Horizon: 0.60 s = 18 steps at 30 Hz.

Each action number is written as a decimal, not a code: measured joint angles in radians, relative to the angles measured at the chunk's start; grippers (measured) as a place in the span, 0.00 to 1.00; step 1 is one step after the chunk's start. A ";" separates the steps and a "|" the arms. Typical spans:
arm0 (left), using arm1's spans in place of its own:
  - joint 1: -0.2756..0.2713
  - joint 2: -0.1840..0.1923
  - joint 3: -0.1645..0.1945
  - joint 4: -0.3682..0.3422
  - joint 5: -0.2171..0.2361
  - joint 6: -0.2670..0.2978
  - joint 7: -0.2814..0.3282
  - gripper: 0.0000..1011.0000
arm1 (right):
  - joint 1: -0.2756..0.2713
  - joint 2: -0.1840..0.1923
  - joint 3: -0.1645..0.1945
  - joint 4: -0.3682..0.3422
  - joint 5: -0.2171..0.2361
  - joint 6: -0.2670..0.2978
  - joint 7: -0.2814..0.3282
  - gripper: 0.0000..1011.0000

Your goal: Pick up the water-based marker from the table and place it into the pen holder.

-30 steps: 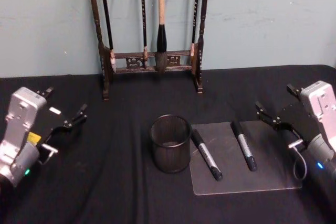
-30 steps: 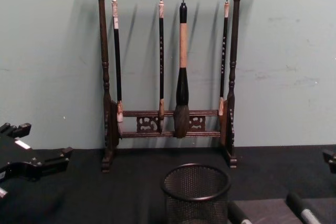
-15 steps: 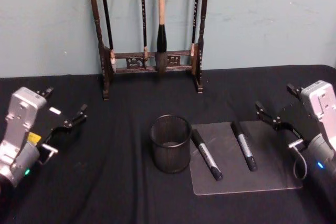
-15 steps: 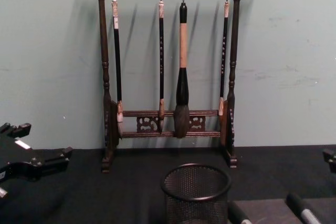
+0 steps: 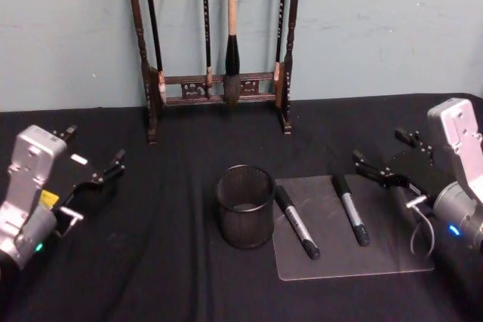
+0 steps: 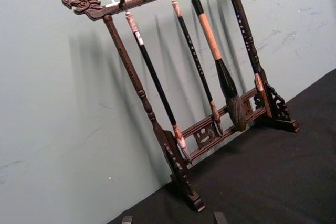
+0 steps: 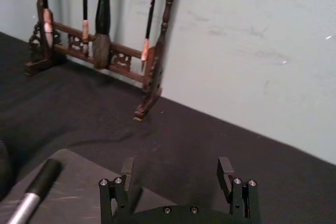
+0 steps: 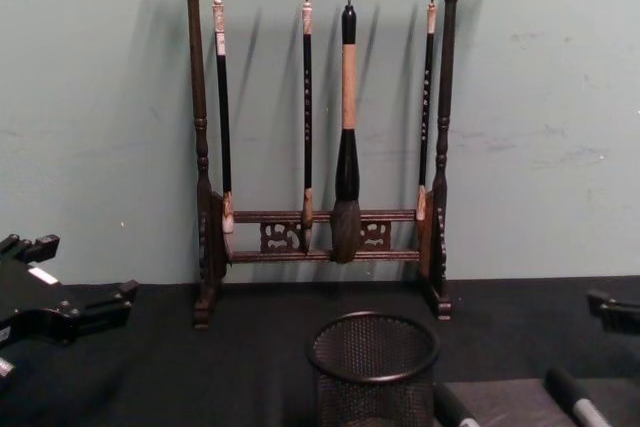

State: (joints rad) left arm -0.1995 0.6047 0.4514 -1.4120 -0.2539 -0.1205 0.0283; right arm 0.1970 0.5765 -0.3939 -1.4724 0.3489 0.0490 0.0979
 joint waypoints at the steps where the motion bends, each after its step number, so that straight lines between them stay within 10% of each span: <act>1: 0.000 0.000 0.000 0.000 0.000 0.000 0.000 0.99 | 0.009 -0.004 0.004 -0.008 0.018 0.045 0.030 0.99; 18: 0.000 0.000 0.000 0.000 0.000 0.000 0.000 0.99 | 0.088 -0.077 -0.001 0.014 0.046 0.321 0.098 0.99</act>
State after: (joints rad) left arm -0.1995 0.6047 0.4514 -1.4120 -0.2539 -0.1205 0.0283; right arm 0.2850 0.4992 -0.3946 -1.4581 0.3945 0.3700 0.1958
